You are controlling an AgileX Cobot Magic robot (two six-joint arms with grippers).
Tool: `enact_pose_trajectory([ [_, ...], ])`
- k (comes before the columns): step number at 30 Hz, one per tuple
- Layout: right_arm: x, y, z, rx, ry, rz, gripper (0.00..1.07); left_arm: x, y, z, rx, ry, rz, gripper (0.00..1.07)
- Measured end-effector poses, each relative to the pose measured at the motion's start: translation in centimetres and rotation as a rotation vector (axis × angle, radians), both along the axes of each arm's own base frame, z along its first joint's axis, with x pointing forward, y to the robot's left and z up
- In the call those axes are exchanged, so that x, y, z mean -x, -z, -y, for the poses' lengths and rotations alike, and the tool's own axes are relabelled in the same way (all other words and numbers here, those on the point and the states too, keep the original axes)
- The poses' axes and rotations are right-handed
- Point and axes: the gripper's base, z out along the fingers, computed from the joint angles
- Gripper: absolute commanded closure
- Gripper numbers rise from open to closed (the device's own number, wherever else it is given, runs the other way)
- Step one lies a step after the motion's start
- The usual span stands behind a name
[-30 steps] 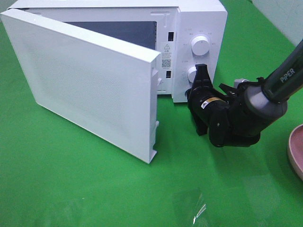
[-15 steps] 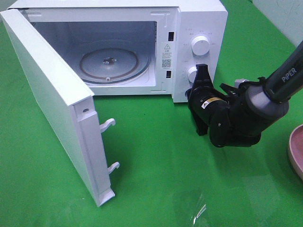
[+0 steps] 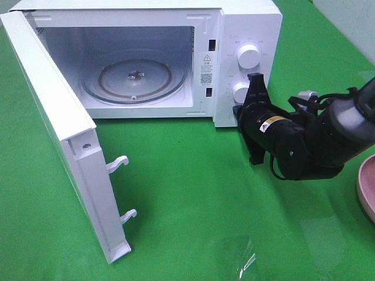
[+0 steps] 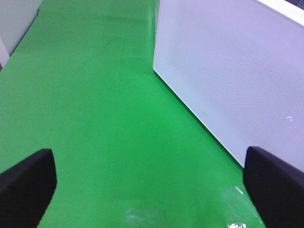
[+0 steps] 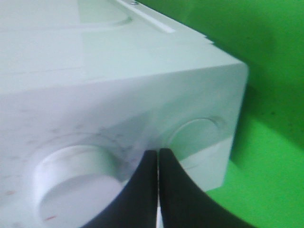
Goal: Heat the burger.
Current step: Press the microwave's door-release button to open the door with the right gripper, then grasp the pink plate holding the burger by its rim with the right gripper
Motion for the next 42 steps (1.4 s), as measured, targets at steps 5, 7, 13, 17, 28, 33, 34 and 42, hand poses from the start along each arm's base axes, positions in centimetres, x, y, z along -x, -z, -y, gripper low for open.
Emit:
enact_pose_trajectory([
  [5, 0.7, -1.1, 0.3, 0.002, -0.016, -0.01, 1.07, 0.0, 0.0, 0.0, 0.0, 0.0, 0.0, 0.06],
  [7, 1.4, -1.5, 0.5, 0.014, -0.042, -0.031, 1.06, 0.0, 0.0, 0.0, 0.0, 0.0, 0.0, 0.06],
  [13, 2.6, -2.6, 0.5, 0.086, -0.119, -0.111, 1.05, 0.0, 0.0, 0.0, 0.0, 0.0, 0.0, 0.06],
  [17, 3.1, -3.6, 0.4, 0.152, -0.169, -0.137, 1.04, 0.0, 0.0, 0.0, 0.0, 0.0, 0.0, 0.06],
  [28, 5.2, -6.7, 0.9, 0.534, -0.404, -0.183, 1.01, 0.0, 0.0, 0.0, 0.0, 0.0, 0.0, 0.06],
  [33, 6.2, -7.7, 1.4, 0.708, -0.532, -0.208, 1.0, 0.0, 0.0, 0.0, 0.0, 0.0, 0.0, 0.06],
  [34, 6.3, -8.1, 1.8, 0.766, -0.573, -0.221, 1.0, 0.0, 0.0, 0.0, 0.0, 0.0, 0.0, 0.06],
  [42, 6.9, -9.5, 2.1, 1.002, -0.806, -0.255, 0.96, 0.0, 0.0, 0.0, 0.0, 0.0, 0.0, 0.06],
])
